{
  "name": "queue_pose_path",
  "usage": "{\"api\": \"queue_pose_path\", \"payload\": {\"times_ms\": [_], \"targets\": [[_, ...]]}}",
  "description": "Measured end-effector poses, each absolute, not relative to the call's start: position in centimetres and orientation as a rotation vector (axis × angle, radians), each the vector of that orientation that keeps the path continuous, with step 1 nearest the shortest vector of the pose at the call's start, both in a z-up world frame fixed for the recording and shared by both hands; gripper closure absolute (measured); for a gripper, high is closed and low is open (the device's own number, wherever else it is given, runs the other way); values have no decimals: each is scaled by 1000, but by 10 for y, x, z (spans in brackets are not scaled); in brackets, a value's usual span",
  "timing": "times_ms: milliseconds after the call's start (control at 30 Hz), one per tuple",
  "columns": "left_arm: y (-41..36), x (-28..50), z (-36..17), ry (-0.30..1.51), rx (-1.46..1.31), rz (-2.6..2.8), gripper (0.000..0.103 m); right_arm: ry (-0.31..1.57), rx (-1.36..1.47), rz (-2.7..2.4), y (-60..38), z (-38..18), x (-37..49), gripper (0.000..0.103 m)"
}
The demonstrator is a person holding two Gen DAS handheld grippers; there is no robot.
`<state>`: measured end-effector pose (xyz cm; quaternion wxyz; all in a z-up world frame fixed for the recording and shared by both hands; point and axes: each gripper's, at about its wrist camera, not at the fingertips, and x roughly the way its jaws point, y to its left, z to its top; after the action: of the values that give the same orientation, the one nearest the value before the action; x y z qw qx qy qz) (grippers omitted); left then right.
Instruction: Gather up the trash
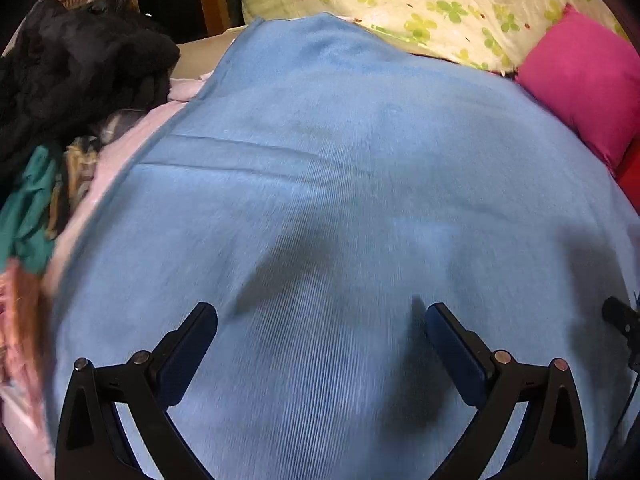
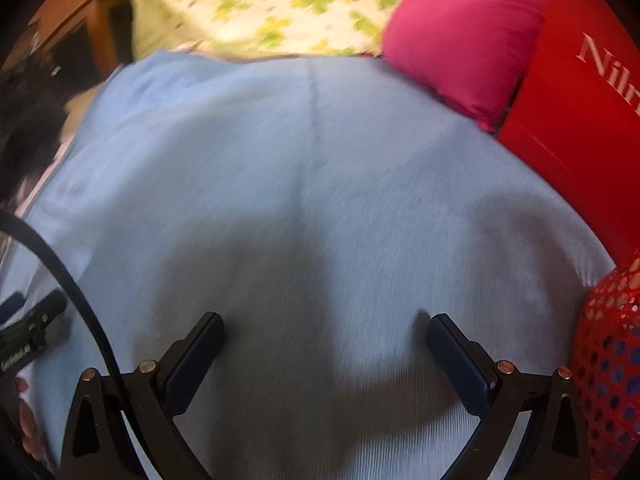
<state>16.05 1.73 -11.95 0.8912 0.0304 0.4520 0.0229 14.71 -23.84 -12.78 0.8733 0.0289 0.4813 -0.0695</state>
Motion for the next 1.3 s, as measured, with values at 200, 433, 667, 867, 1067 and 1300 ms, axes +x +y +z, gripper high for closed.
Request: {"api": "queue_pose_path", "payload": {"times_ms": [200, 433, 667, 867, 1067, 1300], "targets": [[7, 82, -33, 714, 152, 87, 0, 876, 2, -50, -224, -63, 84, 0], [-18, 14, 51, 544, 147, 47, 0, 602, -40, -10, -231, 37, -19, 0], [-70, -37, 102, 423, 229, -60, 0, 438, -70, -98, -251, 103, -98, 0], [-106, -69, 125, 369, 273, -121, 0, 384, -73, -190, -275, 136, -144, 0], [-137, -90, 135, 345, 316, -170, 0, 377, -74, -286, -297, 146, -173, 0], [-163, -102, 140, 347, 341, -215, 0, 389, -37, -339, -322, 145, -192, 0]]}}
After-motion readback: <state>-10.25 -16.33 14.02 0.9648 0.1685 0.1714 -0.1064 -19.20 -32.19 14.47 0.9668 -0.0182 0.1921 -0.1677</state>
